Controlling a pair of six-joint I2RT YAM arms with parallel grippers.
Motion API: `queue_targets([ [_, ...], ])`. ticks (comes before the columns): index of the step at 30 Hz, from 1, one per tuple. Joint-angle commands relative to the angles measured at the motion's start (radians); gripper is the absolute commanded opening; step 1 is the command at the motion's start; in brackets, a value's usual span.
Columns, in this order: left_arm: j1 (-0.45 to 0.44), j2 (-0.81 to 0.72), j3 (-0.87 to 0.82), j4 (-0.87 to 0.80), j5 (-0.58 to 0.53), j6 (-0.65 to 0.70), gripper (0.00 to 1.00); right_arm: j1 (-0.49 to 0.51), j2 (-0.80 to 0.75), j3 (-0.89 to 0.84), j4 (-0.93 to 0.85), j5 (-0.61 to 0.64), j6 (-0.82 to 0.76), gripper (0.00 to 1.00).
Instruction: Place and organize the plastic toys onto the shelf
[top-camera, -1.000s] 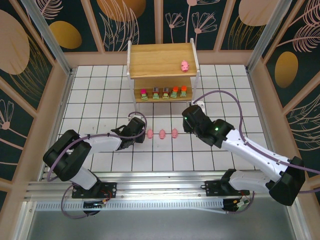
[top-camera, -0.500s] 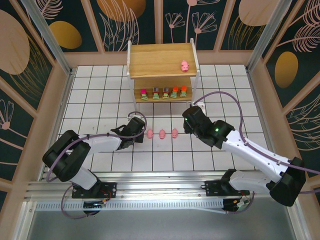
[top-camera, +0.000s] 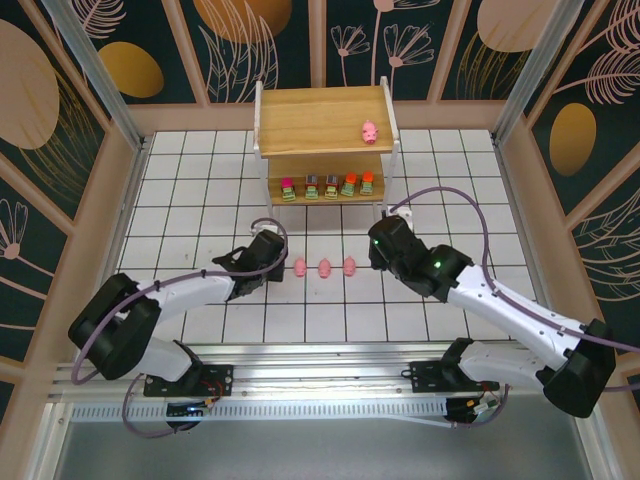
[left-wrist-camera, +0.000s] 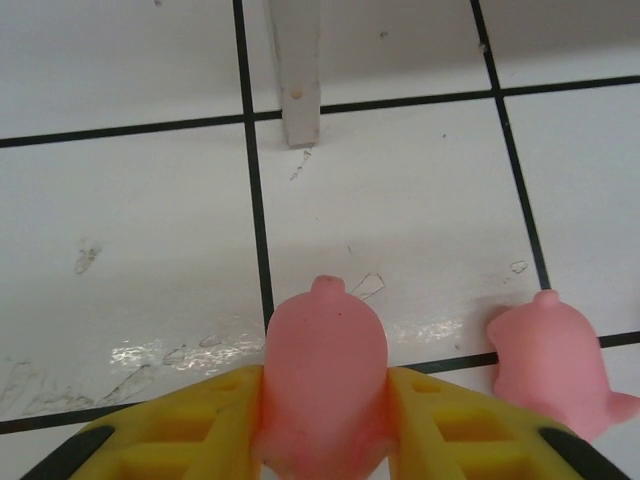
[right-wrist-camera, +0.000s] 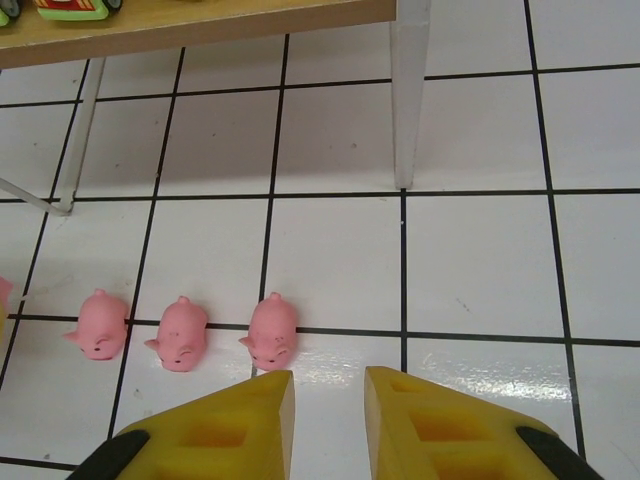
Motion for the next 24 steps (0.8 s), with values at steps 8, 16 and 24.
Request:
queue_targets([
  [8, -0.071, -0.119, 0.138, -0.185, -0.104, -0.017, 0.35, -0.003, -0.039, -0.058, 0.06, -0.013, 0.004, 0.26],
  [16, -0.15, -0.122, 0.297, -0.287, -0.149, -0.043, 0.36, -0.007, -0.063, -0.076, 0.07, -0.017, -0.002, 0.26],
  [24, -0.165, -0.088, 0.481, -0.357, -0.126, -0.036, 0.36, -0.012, -0.091, -0.094, 0.08, -0.021, 0.001, 0.25],
])
